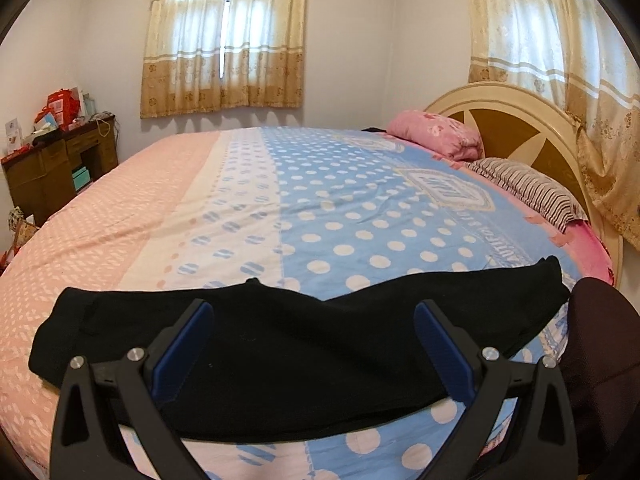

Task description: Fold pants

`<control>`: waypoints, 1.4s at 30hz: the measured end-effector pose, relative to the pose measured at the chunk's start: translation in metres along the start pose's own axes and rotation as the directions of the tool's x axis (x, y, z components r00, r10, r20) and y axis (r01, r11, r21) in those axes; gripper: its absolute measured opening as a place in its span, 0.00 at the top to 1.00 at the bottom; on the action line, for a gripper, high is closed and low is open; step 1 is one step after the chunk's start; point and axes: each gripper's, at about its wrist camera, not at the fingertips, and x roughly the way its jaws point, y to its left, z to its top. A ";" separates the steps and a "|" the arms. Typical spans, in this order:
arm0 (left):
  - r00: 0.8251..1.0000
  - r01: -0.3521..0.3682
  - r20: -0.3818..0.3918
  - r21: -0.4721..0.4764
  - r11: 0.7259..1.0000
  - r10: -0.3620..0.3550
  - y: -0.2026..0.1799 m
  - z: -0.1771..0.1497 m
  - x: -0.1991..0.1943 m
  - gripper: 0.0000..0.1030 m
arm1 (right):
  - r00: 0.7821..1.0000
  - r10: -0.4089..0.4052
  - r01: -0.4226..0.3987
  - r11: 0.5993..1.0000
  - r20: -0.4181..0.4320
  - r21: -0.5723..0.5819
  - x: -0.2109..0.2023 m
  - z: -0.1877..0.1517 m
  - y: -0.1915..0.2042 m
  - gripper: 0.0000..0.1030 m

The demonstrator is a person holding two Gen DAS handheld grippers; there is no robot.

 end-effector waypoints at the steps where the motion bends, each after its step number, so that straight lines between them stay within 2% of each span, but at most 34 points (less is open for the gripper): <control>1: 1.000 0.000 -0.004 -0.006 1.000 0.000 0.001 -0.001 0.001 0.01 | 0.999 -0.036 0.036 0.999 -0.032 -0.004 0.005 -0.004 -0.006 0.47; 2: 1.000 0.001 -0.008 -0.011 1.000 -0.001 0.002 -0.002 0.002 0.01 | 0.985 -0.143 0.142 0.990 -0.095 -0.018 0.018 -0.011 -0.014 0.47; 3: 1.000 0.001 -0.013 -0.013 1.000 -0.001 0.003 -0.003 0.004 0.01 | 0.963 -0.234 0.232 0.972 -0.138 -0.031 0.029 -0.019 -0.024 0.47; 4: 1.000 -0.001 -0.019 -0.014 1.000 0.000 0.004 -0.004 0.006 0.01 | 0.919 -0.342 0.340 0.939 -0.197 -0.045 0.043 -0.028 -0.038 0.47; 5: 1.000 -0.005 -0.028 -0.012 1.000 0.005 0.005 -0.006 0.010 0.01 | 0.875 -0.415 0.417 0.908 -0.248 -0.046 0.058 -0.038 -0.056 0.47; 7: 0.998 -0.018 -0.055 -0.003 1.000 0.018 0.005 -0.011 0.020 0.01 | 0.826 -0.482 0.493 0.869 -0.292 -0.041 0.082 -0.059 -0.086 0.47; 9: 0.996 -0.035 -0.081 0.003 0.999 0.035 0.006 -0.016 0.027 0.01 | 0.804 -0.513 0.528 0.848 -0.301 -0.037 0.100 -0.071 -0.106 0.47; 12: 0.992 -0.053 -0.114 -0.001 0.999 0.053 0.010 -0.020 0.038 0.01 | 0.809 -0.499 0.527 0.850 -0.310 0.005 0.134 -0.091 -0.129 0.47; 14: 0.989 -0.081 -0.123 0.010 0.997 0.081 0.012 -0.023 0.043 0.01 | 0.805 -0.506 0.537 0.844 -0.310 0.018 0.151 -0.089 -0.144 0.47; 15: 0.987 -0.102 -0.124 0.020 0.995 0.104 0.013 -0.024 0.045 0.01 | 0.816 -0.498 0.529 0.848 -0.292 0.035 0.156 -0.090 -0.149 0.47; 18: 0.980 -0.147 -0.134 0.039 0.988 0.151 0.018 -0.028 0.050 0.00 | 0.838 -0.494 0.515 0.856 -0.231 0.037 0.156 -0.088 -0.152 0.47; 21: 0.973 -0.163 -0.164 0.023 0.986 0.164 0.027 -0.032 0.058 0.00 | 0.838 -0.505 0.524 0.850 -0.206 0.052 0.153 -0.082 -0.158 0.48; 25: 0.972 -0.155 -0.180 -0.013 0.988 0.150 0.033 -0.035 0.060 0.00 | 0.800 -0.586 0.594 0.804 -0.129 0.033 0.132 -0.068 -0.153 0.48; 27: 0.972 -0.154 -0.181 -0.014 0.988 0.149 0.033 -0.035 0.059 0.00 | 0.794 -0.598 0.607 0.790 -0.108 0.084 0.120 -0.058 -0.162 0.48; 30: 0.972 -0.161 -0.171 -0.001 0.987 0.158 0.033 -0.035 0.058 0.00 | 0.762 -0.643 0.647 0.754 -0.076 0.114 0.103 -0.045 -0.166 0.48; 33: 0.970 -0.164 -0.182 -0.006 0.986 0.160 0.034 -0.036 0.062 0.00 | 0.749 -0.660 0.661 0.737 -0.057 0.141 0.089 -0.032 -0.171 0.52; 34: 0.969 -0.165 -0.188 -0.011 0.986 0.160 0.034 -0.036 0.063 0.00 | 0.721 -0.691 0.691 0.709 -0.056 0.143 0.088 -0.026 -0.174 0.59; 35: 0.969 -0.163 -0.194 -0.017 0.987 0.156 0.034 -0.036 0.064 0.00 | 0.703 -0.708 0.709 0.691 -0.066 0.139 0.086 -0.022 -0.176 0.80; 36: 0.969 -0.158 -0.198 -0.021 0.987 0.151 0.034 -0.036 0.064 0.00 | 0.696 -0.714 0.717 0.685 -0.079 0.132 0.088 -0.020 -0.179 0.89; 38: 0.969 -0.157 -0.197 -0.017 0.987 0.151 0.034 -0.036 0.064 0.00 | 0.692 -0.712 0.721 0.684 -0.116 0.106 0.092 -0.019 -0.185 0.96; 42: 0.969 -0.155 -0.196 -0.006 0.988 0.151 0.033 -0.034 0.062 0.00 | 0.665 -0.741 0.745 0.667 -0.091 0.013 0.086 -0.021 -0.172 0.97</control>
